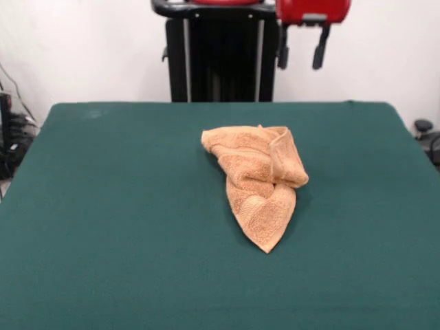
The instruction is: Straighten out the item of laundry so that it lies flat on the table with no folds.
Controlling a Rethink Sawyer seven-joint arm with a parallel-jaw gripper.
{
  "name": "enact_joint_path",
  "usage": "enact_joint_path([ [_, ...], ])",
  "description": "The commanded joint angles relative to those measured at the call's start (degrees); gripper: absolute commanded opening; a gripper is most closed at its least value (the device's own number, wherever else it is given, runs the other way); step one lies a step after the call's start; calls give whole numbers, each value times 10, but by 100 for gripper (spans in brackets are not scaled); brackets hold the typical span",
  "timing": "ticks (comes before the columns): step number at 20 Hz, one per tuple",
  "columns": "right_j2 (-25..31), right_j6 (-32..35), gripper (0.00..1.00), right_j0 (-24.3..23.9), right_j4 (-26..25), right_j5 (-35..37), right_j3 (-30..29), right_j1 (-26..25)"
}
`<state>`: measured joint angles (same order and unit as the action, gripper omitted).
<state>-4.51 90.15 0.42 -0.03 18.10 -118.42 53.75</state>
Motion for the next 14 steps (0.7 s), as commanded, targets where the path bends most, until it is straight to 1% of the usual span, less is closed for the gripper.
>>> enact_joint_path([
  [1,-19,133,100,30,4,-69,52,-113],
  [6,-36,128,100,39,12,-81,71,-138],
  [11,-14,113,100,11,8,-131,87,-185],
  [14,-10,112,100,4,7,-138,85,-189],
])
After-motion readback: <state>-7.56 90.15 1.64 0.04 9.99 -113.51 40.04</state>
